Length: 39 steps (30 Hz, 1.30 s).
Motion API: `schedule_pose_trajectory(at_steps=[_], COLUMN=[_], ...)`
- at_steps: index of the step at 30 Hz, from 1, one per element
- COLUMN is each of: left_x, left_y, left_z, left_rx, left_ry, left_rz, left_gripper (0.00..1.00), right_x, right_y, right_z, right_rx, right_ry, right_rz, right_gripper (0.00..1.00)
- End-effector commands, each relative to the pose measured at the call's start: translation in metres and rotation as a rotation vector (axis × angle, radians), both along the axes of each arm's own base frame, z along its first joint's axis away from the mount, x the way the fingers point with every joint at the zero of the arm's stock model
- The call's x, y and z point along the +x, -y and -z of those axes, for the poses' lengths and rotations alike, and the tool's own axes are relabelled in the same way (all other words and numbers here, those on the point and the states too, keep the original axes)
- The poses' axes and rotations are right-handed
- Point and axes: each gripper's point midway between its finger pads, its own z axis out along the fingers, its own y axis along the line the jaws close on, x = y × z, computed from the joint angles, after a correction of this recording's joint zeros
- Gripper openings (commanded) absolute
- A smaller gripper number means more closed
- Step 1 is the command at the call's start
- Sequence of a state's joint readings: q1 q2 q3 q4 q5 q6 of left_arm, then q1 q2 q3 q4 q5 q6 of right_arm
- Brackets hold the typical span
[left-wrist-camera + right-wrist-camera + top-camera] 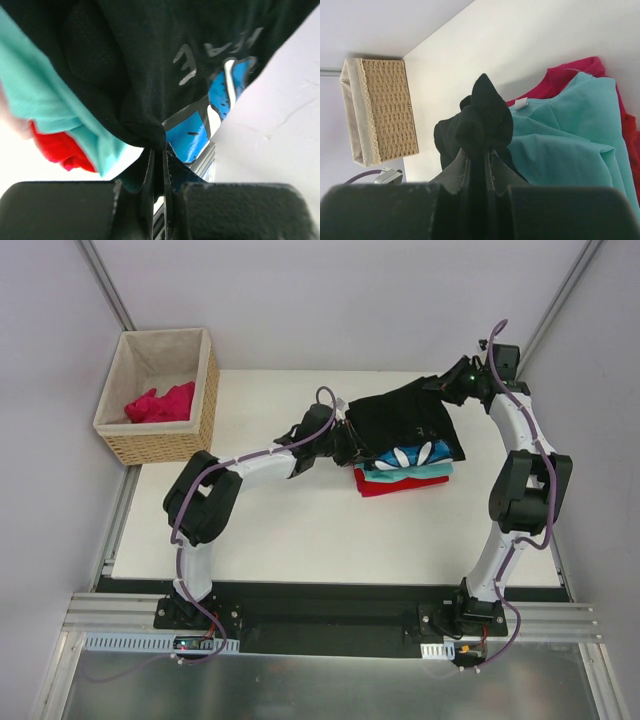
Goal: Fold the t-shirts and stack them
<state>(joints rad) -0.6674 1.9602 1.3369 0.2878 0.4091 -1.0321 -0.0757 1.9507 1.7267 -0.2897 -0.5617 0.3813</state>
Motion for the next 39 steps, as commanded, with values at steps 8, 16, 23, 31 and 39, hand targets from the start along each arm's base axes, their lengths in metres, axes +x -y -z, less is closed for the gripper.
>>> schedule_pose_trajectory(at_steps=[8, 16, 23, 31, 39], left_x=[-0.025, -0.021, -0.015, -0.004, 0.0], left_y=[-0.021, -0.028, -0.023, -0.003, 0.006], left_z=[0.008, 0.009, 0.006, 0.007, 0.007], left_rx=[-0.007, -0.007, -0.015, -0.04, -0.044], left_ry=[-0.018, -0.019, -0.023, -0.039, -0.04], left_rz=[0.027, 0.017, 0.023, 0.044, 0.054], left_gripper=[0.0, 0.0, 0.0, 0.0, 0.0], right_x=[0.019, 0.022, 0.024, 0.032, 0.039], right_y=[0.017, 0.03, 0.037, 0.034, 0.029], right_z=[0.023, 0.03, 0.031, 0.042, 0.046], right_rx=[-0.024, -0.029, -0.023, 0.0, 0.0], right_ry=[0.021, 0.013, 0.012, -0.003, -0.007], right_rz=[0.053, 0.086, 0.098, 0.086, 0.073], right_gripper=[0.0, 0.01, 0.01, 0.01, 0.01])
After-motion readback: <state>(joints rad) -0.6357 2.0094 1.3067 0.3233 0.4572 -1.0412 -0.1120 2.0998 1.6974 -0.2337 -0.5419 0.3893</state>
